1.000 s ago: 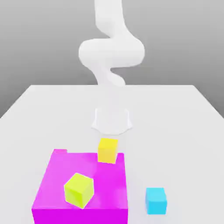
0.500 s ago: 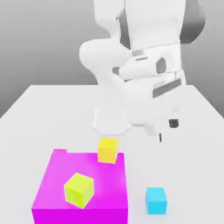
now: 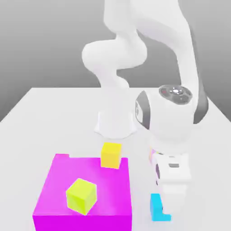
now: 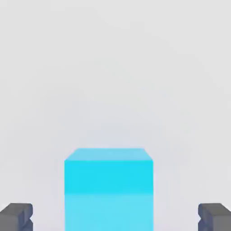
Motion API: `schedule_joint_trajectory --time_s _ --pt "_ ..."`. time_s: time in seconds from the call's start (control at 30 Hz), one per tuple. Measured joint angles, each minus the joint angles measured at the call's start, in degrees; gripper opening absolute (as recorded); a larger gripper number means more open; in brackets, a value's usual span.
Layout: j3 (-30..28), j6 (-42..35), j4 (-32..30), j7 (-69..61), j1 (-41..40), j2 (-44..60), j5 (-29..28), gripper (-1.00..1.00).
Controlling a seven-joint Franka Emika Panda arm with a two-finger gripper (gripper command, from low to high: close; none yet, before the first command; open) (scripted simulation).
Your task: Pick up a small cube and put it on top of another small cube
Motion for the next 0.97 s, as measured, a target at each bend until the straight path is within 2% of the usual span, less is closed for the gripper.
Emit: schedule_joint_trajectory --time_s 0.2,0.3,0.4,0.5,0.73,0.8,0.87,0.9,0.97 --pt "0.4 0.6 0.2 -0.3 -0.4 1.0 0.3 -1.00" --pt "-1.0 -2.2 -0.5 0.8 0.8 -2.7 -1.1 -1.00" --pt "-2.3 -7.2 -1.7 2.3 1.5 -8.7 -3.0 -1.00" --pt "-5.7 -14.3 0.8 4.7 -0.9 -13.6 -4.0 -1.00" --pt "-12.7 -30.5 8.1 12.1 -14.4 -22.5 -7.7 -1.00" --pt "-11.3 -28.5 7.9 11.8 -20.2 -20.7 -6.8 -1.00" --pt "-9.0 -24.7 6.9 11.2 -17.8 -17.7 -5.8 -1.00" --pt "-8.8 -23.6 6.6 11.0 -17.3 -16.8 -5.5 1.00" --pt "-8.8 -23.6 6.6 11.0 -17.3 -16.8 -5.5 1.00"
